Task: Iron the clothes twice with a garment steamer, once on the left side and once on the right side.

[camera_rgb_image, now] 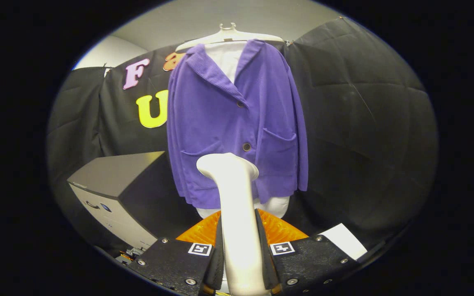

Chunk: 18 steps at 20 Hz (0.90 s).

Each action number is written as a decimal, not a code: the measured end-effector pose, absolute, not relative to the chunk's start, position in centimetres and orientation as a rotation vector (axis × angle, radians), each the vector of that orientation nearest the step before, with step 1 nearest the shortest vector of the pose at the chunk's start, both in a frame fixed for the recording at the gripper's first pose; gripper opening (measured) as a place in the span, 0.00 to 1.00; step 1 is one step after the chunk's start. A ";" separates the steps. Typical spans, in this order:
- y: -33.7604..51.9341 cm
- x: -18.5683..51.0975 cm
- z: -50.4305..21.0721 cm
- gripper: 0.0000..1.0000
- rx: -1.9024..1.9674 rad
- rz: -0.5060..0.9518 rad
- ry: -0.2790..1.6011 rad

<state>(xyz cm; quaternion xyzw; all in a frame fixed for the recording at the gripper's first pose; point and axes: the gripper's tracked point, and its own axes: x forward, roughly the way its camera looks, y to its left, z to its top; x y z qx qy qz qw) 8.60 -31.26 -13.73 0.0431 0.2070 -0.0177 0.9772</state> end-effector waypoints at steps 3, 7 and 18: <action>-29.3 8.0 -11.6 0.37 0.103 -0.024 0.374; -26.7 6.2 -10.4 0.37 0.093 -0.023 0.341; -16.7 4.1 -6.8 0.37 0.051 -0.005 0.225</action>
